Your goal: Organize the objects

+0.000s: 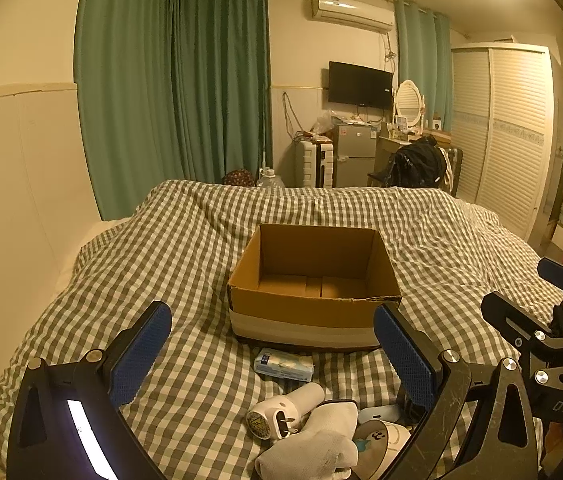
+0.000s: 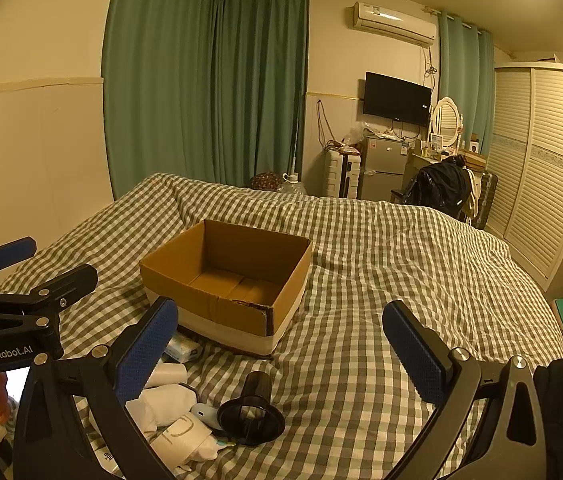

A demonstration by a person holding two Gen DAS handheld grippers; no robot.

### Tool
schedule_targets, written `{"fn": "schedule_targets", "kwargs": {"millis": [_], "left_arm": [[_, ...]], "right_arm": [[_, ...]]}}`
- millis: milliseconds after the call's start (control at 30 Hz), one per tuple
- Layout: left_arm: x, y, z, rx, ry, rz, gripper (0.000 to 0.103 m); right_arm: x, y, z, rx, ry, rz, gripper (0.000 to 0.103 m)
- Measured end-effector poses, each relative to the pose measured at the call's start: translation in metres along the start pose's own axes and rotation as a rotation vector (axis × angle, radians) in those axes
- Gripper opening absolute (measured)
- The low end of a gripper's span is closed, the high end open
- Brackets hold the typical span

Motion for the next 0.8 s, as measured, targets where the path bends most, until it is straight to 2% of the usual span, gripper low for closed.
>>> {"fn": "schedule_targets", "kwargs": {"millis": [800], "left_arm": [[0.002,0.014,0.002,-0.003,0.017,0.036,0.103]], "right_arm": [[0.005,0.019,0.008,-0.018,-0.001,0.036,0.103]]}}
Point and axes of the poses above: each gripper's, at about its wrist camera, not at the fingertips, and y roughly against the way its jaws point, x to its left, z to its top, the point moved 10 cm from there along -y, roughly the way its jaws point, and after that the axes turned 3 degrees about -z, right-handed, at the moved point
